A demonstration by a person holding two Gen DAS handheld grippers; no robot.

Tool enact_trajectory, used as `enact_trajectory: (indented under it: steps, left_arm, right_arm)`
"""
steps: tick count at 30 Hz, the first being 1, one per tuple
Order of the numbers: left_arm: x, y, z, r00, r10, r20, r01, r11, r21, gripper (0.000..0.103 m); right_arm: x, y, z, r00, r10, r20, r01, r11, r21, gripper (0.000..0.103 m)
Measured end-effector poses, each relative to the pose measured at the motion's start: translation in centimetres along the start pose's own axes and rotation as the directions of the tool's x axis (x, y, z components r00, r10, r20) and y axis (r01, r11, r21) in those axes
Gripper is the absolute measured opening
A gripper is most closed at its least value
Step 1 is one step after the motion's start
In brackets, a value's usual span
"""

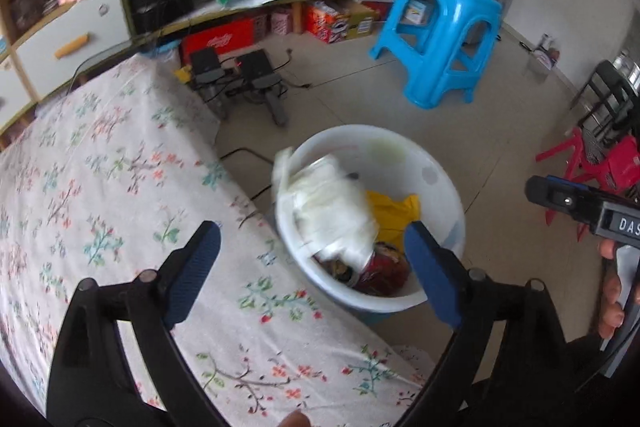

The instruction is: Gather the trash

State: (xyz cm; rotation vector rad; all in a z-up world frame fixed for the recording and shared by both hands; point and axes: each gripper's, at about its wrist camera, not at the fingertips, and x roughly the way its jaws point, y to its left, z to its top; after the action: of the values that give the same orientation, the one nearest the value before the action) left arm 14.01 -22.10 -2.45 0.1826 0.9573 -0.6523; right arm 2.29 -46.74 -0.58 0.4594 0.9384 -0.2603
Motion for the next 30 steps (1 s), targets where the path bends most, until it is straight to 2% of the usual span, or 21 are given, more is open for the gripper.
enact_trajectory:
  steps: [5, 8, 12, 18, 23, 25, 27, 30]
  left_arm:
    - [-1.2, 1.3, -0.8, 0.999, 0.037, -0.001, -0.037, 0.999, -0.025, 0.094]
    - [-2.4, 2.5, -1.8, 0.998, 0.07, -0.003, -0.07, 0.996, -0.054, 0.101]
    - [-3.9, 4.3, -3.2, 0.992, 0.125, -0.005, -0.124, 0.988, -0.094, 0.102]
    - [-7.3, 7.1, -6.3, 0.962, 0.274, 0.004, -0.271, 0.952, -0.144, 0.102]
    - [-10.5, 8.4, -9.4, 0.928, 0.372, 0.013, -0.361, 0.909, -0.208, 0.102]
    - [-11.6, 8.8, -10.8, 0.921, 0.389, 0.005, -0.376, 0.893, -0.246, 0.102]
    - [-12.4, 8.9, -12.0, 0.915, 0.404, 0.002, -0.388, 0.88, -0.275, 0.102]
    - [-13.5, 8.7, -13.2, 0.901, 0.434, 0.014, -0.411, 0.862, -0.296, 0.102]
  right_arm:
    - [-0.1, 0.7, -0.2, 1.0, -0.005, 0.006, 0.005, 1.0, -0.016, 0.074]
    - [-0.1, 1.4, -0.3, 1.0, -0.002, 0.009, 0.002, 1.0, -0.026, 0.075]
    - [-0.1, 3.5, -0.9, 1.0, -0.005, 0.021, 0.007, 0.996, -0.084, 0.076]
    - [0.2, 7.2, -2.8, 1.0, 0.013, 0.024, -0.008, 0.982, -0.188, 0.084]
    - [-0.9, 9.9, -5.5, 0.998, 0.042, 0.036, -0.033, 0.972, -0.234, 0.085]
    - [-1.7, 11.0, -6.7, 0.998, 0.034, 0.056, -0.019, 0.968, -0.252, 0.086]
    - [-2.3, 11.8, -7.8, 0.998, 0.005, 0.058, 0.01, 0.967, -0.255, 0.095]
    - [-3.6, 13.1, -9.5, 0.998, 0.022, 0.057, -0.005, 0.958, -0.285, 0.102]
